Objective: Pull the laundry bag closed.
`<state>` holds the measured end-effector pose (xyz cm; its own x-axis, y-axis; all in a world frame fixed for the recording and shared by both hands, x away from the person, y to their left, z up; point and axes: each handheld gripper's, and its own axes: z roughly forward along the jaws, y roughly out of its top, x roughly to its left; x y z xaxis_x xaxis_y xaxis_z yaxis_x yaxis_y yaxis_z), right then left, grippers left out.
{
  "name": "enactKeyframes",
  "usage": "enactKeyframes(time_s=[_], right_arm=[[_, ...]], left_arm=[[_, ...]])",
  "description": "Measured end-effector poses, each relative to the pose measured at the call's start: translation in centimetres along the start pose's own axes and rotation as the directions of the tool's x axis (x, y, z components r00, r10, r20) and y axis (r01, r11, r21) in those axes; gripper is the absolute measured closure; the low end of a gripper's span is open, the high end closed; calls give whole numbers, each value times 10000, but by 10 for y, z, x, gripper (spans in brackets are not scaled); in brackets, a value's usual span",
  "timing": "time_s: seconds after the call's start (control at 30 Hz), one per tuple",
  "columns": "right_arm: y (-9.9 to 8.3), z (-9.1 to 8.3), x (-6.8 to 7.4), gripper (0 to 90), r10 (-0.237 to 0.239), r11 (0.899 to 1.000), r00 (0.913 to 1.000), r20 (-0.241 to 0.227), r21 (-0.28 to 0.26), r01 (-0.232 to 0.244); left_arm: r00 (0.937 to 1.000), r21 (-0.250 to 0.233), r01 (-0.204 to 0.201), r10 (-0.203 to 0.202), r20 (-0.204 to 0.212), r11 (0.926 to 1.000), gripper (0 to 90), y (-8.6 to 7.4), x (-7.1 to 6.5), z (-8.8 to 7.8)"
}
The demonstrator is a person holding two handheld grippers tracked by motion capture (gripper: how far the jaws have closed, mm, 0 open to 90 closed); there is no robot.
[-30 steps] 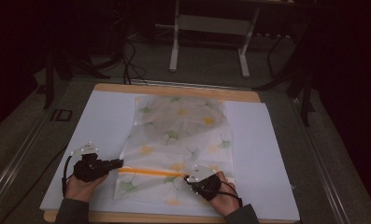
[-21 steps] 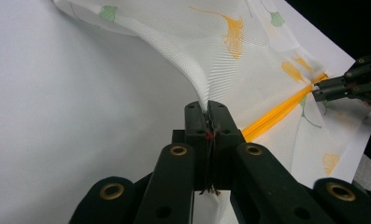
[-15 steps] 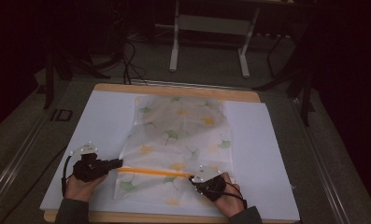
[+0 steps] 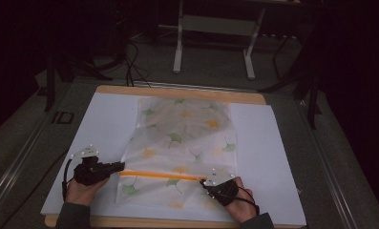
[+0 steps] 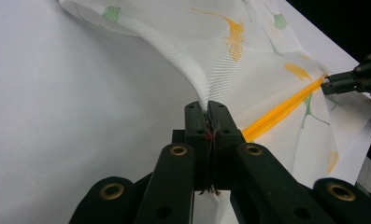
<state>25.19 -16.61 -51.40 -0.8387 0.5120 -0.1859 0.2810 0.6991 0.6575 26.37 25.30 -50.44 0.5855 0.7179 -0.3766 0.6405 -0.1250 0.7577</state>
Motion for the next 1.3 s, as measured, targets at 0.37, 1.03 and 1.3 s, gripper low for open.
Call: enactKeyframes(time_s=[0.37, 1.03, 1.3], right_arm=[[-6, -4, -4, 900, 192, 9998, 9998, 113, 31, -192], [-22, -16, -15, 900, 481, 9987, 9980, 400, 132, -487], [-28, -21, -20, 900, 623, 9978, 9967, 527, 182, -633]], left_arm=[[10000, 7, 18, -18, -6, 10000, 888, 0, 0, 1], [10000, 61, 11, -11, -24, 10000, 888, 0, 1, 1], [10000, 45, 34, -34, -28, 10000, 888, 0, 1, 1]])
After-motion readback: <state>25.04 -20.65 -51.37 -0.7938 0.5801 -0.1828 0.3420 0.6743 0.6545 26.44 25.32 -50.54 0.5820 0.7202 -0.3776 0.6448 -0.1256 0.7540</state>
